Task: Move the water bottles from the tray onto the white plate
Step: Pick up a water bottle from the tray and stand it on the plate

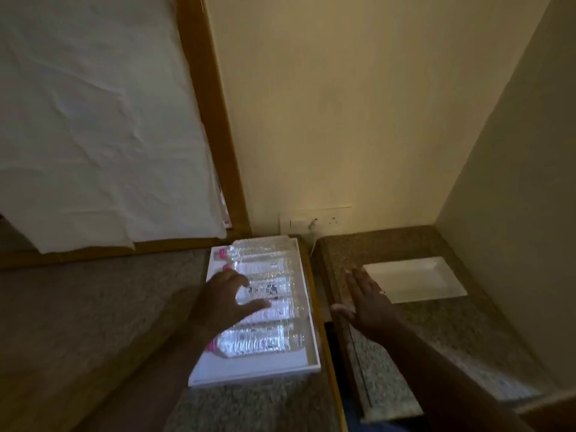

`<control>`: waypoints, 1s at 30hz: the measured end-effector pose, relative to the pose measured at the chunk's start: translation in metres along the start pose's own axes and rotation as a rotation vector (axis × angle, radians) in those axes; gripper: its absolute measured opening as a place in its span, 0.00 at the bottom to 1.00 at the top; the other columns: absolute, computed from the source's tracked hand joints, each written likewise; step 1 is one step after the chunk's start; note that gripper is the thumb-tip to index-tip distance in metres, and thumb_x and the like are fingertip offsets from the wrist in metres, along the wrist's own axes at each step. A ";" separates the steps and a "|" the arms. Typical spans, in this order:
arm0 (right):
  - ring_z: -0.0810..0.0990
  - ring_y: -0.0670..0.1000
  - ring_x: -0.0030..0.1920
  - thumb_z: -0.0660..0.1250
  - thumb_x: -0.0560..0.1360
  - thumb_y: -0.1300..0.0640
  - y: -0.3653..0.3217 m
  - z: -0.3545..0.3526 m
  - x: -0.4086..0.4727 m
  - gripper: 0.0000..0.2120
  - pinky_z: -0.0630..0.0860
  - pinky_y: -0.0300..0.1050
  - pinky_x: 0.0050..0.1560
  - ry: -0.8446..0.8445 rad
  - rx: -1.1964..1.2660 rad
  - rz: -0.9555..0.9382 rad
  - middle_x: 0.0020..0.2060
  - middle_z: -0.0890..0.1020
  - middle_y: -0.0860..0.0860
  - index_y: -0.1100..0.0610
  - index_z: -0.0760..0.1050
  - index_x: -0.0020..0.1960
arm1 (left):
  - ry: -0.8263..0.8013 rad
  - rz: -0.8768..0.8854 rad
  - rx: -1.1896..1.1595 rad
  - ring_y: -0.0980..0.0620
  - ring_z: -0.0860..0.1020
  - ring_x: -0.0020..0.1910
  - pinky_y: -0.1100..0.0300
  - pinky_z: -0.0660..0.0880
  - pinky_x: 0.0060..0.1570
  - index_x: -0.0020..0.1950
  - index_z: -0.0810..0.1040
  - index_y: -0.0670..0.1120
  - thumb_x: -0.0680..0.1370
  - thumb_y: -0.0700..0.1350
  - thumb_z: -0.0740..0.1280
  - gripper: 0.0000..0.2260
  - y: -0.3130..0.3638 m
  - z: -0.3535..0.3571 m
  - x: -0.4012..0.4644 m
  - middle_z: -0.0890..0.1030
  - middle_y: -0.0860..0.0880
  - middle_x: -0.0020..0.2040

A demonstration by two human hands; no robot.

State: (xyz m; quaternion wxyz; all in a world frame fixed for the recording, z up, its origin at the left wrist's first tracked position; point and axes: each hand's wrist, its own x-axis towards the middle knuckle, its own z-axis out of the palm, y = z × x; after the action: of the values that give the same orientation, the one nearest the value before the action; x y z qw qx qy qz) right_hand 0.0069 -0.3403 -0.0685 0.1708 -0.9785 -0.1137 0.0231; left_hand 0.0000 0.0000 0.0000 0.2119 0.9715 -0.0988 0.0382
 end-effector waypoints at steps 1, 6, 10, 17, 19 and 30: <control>0.52 0.59 0.78 0.46 0.76 0.26 0.003 0.009 -0.008 0.44 0.59 0.59 0.72 -0.050 -0.008 0.021 0.79 0.54 0.58 0.57 0.51 0.80 | -0.068 0.002 0.012 0.56 0.76 0.52 0.63 0.72 0.48 0.56 0.79 0.51 0.62 0.79 0.61 0.37 -0.001 0.007 -0.009 0.80 0.53 0.54; 0.44 0.56 0.79 0.30 0.67 0.21 0.028 0.059 -0.044 0.53 0.55 0.62 0.74 -0.191 -0.093 0.121 0.80 0.48 0.57 0.54 0.46 0.80 | -0.230 -0.039 0.045 0.56 0.74 0.56 0.63 0.71 0.53 0.60 0.77 0.52 0.59 0.77 0.67 0.38 -0.011 0.035 -0.045 0.76 0.55 0.57; 0.40 0.57 0.79 0.19 0.60 0.22 0.041 0.075 -0.054 0.60 0.48 0.58 0.76 -0.313 -0.186 0.146 0.80 0.42 0.58 0.56 0.44 0.80 | -0.273 -0.052 0.049 0.55 0.72 0.57 0.62 0.71 0.53 0.65 0.72 0.52 0.64 0.65 0.74 0.35 -0.011 0.040 -0.050 0.71 0.54 0.61; 0.32 0.53 0.74 0.18 0.59 0.23 0.045 0.084 -0.055 0.60 0.42 0.57 0.76 -0.295 -0.203 0.136 0.79 0.40 0.57 0.57 0.43 0.80 | -0.415 -0.069 0.191 0.50 0.73 0.62 0.59 0.71 0.59 0.66 0.72 0.46 0.67 0.56 0.75 0.31 -0.019 0.029 -0.050 0.75 0.48 0.64; 0.32 0.53 0.74 0.18 0.59 0.23 0.046 0.084 -0.055 0.60 0.42 0.56 0.76 -0.298 -0.206 0.136 0.78 0.39 0.57 0.57 0.42 0.80 | -0.445 -0.067 0.235 0.49 0.74 0.61 0.59 0.72 0.56 0.66 0.72 0.47 0.66 0.57 0.75 0.32 -0.018 0.016 -0.047 0.76 0.48 0.64; 0.38 0.55 0.77 0.20 0.63 0.23 0.052 0.075 -0.064 0.58 0.40 0.54 0.75 -0.256 -0.161 0.121 0.78 0.43 0.56 0.57 0.45 0.80 | -0.198 0.032 -0.249 0.64 0.75 0.53 0.74 0.71 0.45 0.60 0.71 0.64 0.59 0.65 0.77 0.32 0.053 -0.018 -0.009 0.74 0.67 0.55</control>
State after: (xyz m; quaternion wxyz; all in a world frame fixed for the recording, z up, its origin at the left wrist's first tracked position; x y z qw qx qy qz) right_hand -0.0502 -0.3781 -0.1559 0.0741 -0.9831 -0.0769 0.1484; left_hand -0.0207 -0.0386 0.0366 0.3193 0.9351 -0.1385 -0.0668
